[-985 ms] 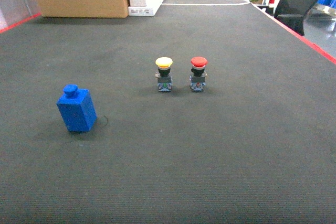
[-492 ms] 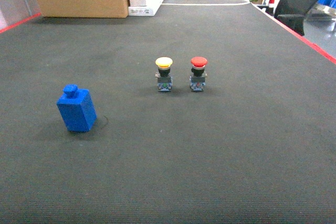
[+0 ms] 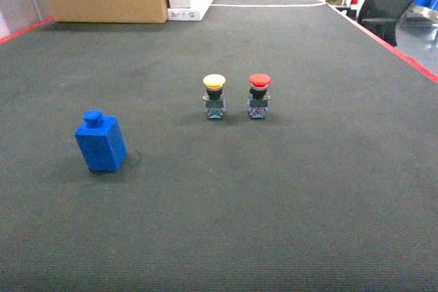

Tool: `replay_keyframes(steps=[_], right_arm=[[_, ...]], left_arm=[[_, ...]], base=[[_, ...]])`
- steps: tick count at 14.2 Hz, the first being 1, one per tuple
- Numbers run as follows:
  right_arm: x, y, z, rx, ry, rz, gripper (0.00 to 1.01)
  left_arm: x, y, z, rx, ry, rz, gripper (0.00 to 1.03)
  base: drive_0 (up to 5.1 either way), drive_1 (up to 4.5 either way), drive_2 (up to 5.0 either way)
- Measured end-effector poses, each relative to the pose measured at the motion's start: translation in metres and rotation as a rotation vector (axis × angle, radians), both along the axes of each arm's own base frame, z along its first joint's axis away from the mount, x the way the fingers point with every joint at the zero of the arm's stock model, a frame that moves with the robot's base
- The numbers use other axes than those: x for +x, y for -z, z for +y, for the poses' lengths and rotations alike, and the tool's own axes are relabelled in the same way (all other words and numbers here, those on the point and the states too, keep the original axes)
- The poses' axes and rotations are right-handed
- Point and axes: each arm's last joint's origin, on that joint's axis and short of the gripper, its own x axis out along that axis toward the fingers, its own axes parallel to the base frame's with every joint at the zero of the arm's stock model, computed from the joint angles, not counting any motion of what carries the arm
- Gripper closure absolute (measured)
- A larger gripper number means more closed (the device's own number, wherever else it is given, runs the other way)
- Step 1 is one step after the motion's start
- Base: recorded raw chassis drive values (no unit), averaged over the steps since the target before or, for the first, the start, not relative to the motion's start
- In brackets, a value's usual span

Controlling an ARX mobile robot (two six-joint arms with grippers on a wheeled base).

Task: Pick blue part to blue bin on bottom shelf

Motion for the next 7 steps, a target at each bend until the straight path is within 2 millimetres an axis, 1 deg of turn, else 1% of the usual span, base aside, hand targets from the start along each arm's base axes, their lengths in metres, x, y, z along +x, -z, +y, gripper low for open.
replay_keyframes(steps=[2, 3, 5, 6, 7], right_arm=[[0.000, 0.000, 0.000, 0.000, 0.000, 0.000, 0.03], [0.000, 0.000, 0.000, 0.000, 0.000, 0.000, 0.03], [0.000, 0.000, 0.000, 0.000, 0.000, 0.000, 0.03], [0.000, 0.000, 0.000, 0.000, 0.000, 0.000, 0.03], [0.000, 0.000, 0.000, 0.000, 0.000, 0.000, 0.03]], left_arm=[[0.039, 0.003, -0.015, -0.055, 0.109, 0.007, 0.05], [0.049, 0.005, -0.017, -0.072, 0.127, 0.009, 0.05], [0.078, 0.009, -0.024, -0.115, 0.170, 0.002, 0.05], [0.094, 0.017, -0.027, -0.135, 0.203, 0.013, 0.05], [0.107, 0.028, -0.028, -0.158, 0.232, 0.036, 0.05]], base=[[0.0, 0.00, 0.0], [0.0, 0.00, 0.0], [0.0, 0.00, 0.0], [0.0, 0.00, 0.0], [0.0, 0.00, 0.0]])
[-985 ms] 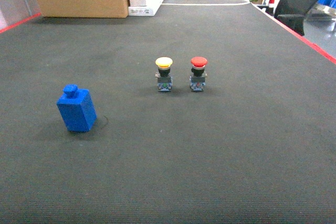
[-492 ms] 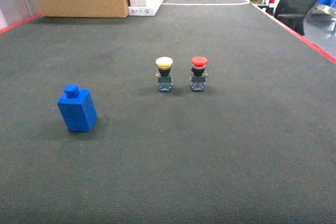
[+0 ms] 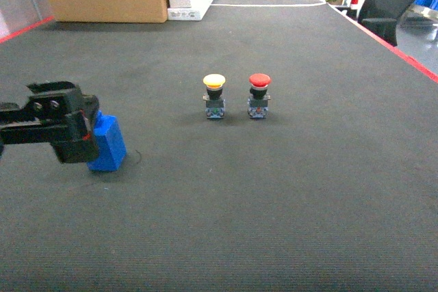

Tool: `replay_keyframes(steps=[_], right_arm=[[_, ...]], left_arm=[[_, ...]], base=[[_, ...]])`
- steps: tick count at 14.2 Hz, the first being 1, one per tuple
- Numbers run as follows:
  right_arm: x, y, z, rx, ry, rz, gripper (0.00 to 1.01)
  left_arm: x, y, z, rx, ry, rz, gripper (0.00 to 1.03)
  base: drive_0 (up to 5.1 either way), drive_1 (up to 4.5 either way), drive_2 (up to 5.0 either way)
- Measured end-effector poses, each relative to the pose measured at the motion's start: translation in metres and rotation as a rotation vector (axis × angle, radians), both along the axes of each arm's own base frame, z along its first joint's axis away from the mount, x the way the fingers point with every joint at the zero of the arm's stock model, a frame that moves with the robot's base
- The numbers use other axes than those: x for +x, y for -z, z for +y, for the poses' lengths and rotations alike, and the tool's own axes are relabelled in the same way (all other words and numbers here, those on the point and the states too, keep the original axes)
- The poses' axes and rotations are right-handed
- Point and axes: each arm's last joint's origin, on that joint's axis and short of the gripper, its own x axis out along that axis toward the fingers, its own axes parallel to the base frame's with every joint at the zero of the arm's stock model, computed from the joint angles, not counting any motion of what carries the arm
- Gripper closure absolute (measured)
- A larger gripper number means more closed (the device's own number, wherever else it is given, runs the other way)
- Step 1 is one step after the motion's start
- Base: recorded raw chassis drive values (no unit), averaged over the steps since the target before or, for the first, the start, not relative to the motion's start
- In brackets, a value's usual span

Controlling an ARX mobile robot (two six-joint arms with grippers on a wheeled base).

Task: Pick blue part to blue bin on bottom shelf

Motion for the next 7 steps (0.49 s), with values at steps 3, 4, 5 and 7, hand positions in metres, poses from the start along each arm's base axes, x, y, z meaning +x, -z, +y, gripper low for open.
replay_keyframes(steps=[3, 4, 5, 7], right_arm=[[0.000, 0.000, 0.000, 0.000, 0.000, 0.000, 0.03], [0.000, 0.000, 0.000, 0.000, 0.000, 0.000, 0.03], [0.000, 0.000, 0.000, 0.000, 0.000, 0.000, 0.03], [0.000, 0.000, 0.000, 0.000, 0.000, 0.000, 0.03]], left_arm=[[0.035, 0.028, 0.003, -0.006, -0.011, 0.032, 0.05], [0.040, 0.031, 0.003, -0.006, -0.008, 0.039, 0.05], [0.042, 0.033, 0.003, -0.007, -0.005, 0.043, 0.05], [0.050, 0.037, 0.003, -0.007, -0.008, 0.049, 0.05]], base=[[0.0, 0.00, 0.0], [0.0, 0.00, 0.0], [0.0, 0.00, 0.0], [0.0, 0.00, 0.0]])
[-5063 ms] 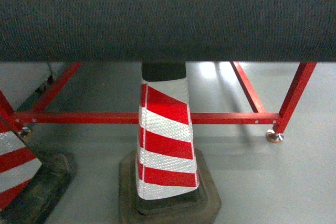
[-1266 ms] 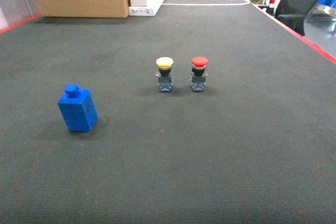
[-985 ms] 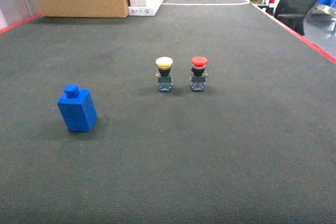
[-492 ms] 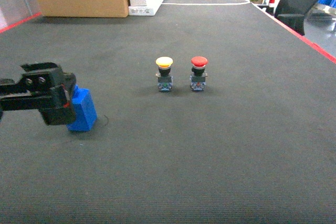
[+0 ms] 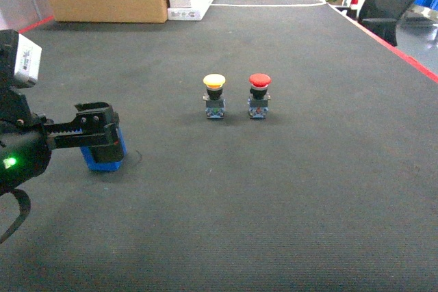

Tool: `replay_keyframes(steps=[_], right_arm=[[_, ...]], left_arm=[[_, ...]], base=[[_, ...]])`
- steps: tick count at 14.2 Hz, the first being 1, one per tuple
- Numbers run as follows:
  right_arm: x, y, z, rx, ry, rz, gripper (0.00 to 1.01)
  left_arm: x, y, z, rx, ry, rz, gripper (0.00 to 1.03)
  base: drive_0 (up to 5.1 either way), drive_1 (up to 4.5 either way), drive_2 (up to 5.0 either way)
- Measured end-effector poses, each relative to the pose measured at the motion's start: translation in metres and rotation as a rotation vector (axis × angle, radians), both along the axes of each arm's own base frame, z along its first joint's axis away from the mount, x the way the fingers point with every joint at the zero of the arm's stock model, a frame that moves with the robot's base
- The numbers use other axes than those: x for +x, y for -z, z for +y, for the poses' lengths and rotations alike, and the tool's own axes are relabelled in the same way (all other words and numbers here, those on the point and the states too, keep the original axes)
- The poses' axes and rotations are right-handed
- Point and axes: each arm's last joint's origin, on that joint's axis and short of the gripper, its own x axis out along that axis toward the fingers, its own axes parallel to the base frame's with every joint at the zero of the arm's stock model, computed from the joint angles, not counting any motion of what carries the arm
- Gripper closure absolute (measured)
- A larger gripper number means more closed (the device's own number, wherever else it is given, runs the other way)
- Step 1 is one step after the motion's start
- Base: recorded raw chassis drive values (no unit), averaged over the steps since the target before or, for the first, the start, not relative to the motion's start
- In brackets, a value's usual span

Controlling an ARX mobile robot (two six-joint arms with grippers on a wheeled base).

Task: Pick blue part to blue bin on bottom shelf

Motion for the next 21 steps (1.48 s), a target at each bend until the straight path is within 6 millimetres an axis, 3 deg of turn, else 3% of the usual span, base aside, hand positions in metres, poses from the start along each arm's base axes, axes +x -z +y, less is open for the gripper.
replay_keyframes(steps=[6, 10, 11, 12, 15, 17, 19, 21], right_arm=[[0.000, 0.000, 0.000, 0.000, 0.000, 0.000, 0.03], [0.000, 0.000, 0.000, 0.000, 0.000, 0.000, 0.03], [0.000, 0.000, 0.000, 0.000, 0.000, 0.000, 0.03], [0.000, 0.000, 0.000, 0.000, 0.000, 0.000, 0.03], [0.000, 0.000, 0.000, 0.000, 0.000, 0.000, 0.03], [0.000, 0.000, 0.000, 0.000, 0.000, 0.000, 0.03], [0.000, 0.000, 0.000, 0.000, 0.000, 0.000, 0.03], [0.000, 0.000, 0.000, 0.000, 0.000, 0.000, 0.03]], left_arm=[[0.023, 0.010, -0.002, 0.000, 0.005, 0.018, 0.05], [0.080, 0.038, 0.001, 0.045, -0.028, 0.087, 0.05], [0.087, 0.044, 0.002, 0.048, -0.033, 0.106, 0.34], [0.089, 0.043, 0.002, 0.044, -0.020, 0.104, 0.56], [0.089, 0.042, 0.004, 0.041, -0.019, 0.097, 0.58], [0.067, 0.035, 0.004, 0.039, -0.021, 0.060, 0.59], [0.014, 0.003, 0.002, 0.013, -0.042, -0.058, 0.59], [-0.043, -0.019, 0.008, 0.040, -0.064, -0.028, 0.59]], base=[[0.0, 0.00, 0.0], [0.0, 0.00, 0.0], [0.0, 0.00, 0.0], [0.0, 0.00, 0.0], [0.0, 0.00, 0.0], [0.0, 0.00, 0.0], [0.0, 0.00, 0.0], [0.0, 0.00, 0.0]])
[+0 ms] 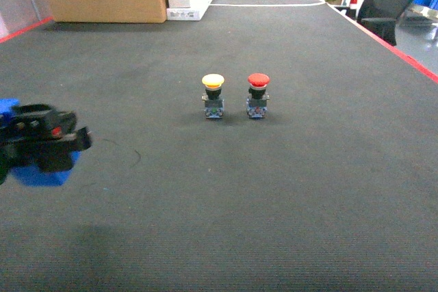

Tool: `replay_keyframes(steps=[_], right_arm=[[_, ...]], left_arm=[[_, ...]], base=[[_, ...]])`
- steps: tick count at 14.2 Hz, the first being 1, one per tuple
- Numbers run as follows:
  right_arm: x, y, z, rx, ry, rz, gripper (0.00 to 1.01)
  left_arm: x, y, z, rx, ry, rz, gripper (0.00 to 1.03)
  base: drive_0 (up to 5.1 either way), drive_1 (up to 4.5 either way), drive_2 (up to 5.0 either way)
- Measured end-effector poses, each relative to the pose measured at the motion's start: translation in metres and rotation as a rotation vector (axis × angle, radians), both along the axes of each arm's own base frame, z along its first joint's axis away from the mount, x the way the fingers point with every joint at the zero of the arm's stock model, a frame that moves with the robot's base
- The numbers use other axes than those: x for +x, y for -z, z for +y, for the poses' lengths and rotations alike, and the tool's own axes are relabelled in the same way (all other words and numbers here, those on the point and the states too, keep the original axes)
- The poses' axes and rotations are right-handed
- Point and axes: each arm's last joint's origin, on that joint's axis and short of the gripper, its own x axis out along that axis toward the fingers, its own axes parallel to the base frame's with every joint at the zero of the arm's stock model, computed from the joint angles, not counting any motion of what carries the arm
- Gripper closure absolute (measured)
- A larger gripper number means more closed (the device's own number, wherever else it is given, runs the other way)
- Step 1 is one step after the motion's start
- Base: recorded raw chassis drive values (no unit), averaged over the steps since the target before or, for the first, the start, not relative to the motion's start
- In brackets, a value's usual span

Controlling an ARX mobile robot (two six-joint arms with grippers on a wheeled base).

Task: Pick blue part to blue bin on bottom shelf

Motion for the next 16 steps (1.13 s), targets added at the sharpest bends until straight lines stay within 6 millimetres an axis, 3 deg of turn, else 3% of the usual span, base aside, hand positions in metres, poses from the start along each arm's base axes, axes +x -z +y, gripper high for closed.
replay_keyframes(steps=[1, 4, 9, 11, 16], right_arm=[[0.000, 0.000, 0.000, 0.000, 0.000, 0.000, 0.03], [0.000, 0.000, 0.000, 0.000, 0.000, 0.000, 0.03], [0.000, 0.000, 0.000, 0.000, 0.000, 0.000, 0.03], [0.000, 0.000, 0.000, 0.000, 0.000, 0.000, 0.03], [0.000, 0.000, 0.000, 0.000, 0.000, 0.000, 0.03]], left_arm=[[-0.033, -0.017, 0.007, 0.015, -0.031, -0.004, 0.59], [-0.072, -0.059, 0.005, 0.004, -0.051, -0.104, 0.59], [-0.145, -0.084, 0.009, -0.059, -0.083, -0.194, 0.59], [-0.160, -0.091, 0.008, -0.104, -0.023, -0.259, 0.59], [-0.163, -0.087, 0.013, -0.118, -0.038, -0.264, 0.59]], base=[[0.0, 0.00, 0.0], [0.0, 0.00, 0.0], [0.0, 0.00, 0.0], [0.0, 0.00, 0.0], [0.0, 0.00, 0.0]])
